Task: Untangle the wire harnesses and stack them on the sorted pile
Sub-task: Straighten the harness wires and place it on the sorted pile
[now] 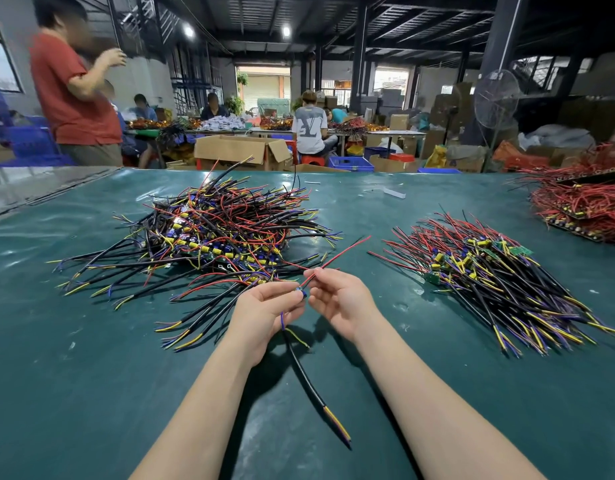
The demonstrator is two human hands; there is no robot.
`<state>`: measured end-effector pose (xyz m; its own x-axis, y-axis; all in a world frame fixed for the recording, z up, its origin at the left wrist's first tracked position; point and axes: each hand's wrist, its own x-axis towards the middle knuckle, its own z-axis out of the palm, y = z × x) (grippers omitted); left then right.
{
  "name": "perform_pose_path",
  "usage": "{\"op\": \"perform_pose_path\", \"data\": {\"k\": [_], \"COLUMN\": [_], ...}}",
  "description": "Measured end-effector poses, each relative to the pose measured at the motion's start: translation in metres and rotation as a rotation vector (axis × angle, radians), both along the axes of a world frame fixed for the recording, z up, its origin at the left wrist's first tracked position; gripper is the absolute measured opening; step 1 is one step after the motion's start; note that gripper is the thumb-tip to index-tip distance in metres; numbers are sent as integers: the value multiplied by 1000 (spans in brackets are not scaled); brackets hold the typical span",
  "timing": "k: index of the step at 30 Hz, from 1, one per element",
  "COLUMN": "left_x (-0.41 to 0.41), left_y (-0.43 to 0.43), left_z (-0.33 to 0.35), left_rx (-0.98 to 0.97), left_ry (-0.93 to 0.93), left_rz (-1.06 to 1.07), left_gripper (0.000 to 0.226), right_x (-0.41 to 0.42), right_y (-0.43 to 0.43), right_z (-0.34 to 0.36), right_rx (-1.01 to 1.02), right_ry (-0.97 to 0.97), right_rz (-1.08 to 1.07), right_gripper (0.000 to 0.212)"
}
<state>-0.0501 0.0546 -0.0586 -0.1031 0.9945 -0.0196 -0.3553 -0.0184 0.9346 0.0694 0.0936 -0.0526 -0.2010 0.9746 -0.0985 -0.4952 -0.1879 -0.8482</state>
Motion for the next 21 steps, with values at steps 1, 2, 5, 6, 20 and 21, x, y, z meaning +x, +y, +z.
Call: {"op": "perform_pose_path", "data": {"k": [1, 2, 5, 6, 20, 21], "left_x": [0, -1, -2, -3, -3, -2], "left_y": [0, 0, -1, -1, -4, -5], "left_z": [0, -1, -2, -2, -1, -1], "left_rx": [0, -1, -3, -4, -19, -21], "left_ry": [2, 4, 22, 32, 131, 132], "left_rz": [-7, -12, -34, -44, -211, -236], "left_gripper": [13, 13, 13, 13, 19, 20], "right_x": [1, 1, 5, 8, 32, 32], "right_y": [1, 2, 4, 5, 15, 15], "right_z": [0, 0, 2, 2, 12, 12], "right_rx": [-2, -8, -14, -21, -111, -105], "right_ry": [2, 5, 2, 23, 216, 216], "right_rz": [-35, -77, -201, -242, -615, -641], "right_gripper": [22, 20, 15, 16, 22, 23]}}
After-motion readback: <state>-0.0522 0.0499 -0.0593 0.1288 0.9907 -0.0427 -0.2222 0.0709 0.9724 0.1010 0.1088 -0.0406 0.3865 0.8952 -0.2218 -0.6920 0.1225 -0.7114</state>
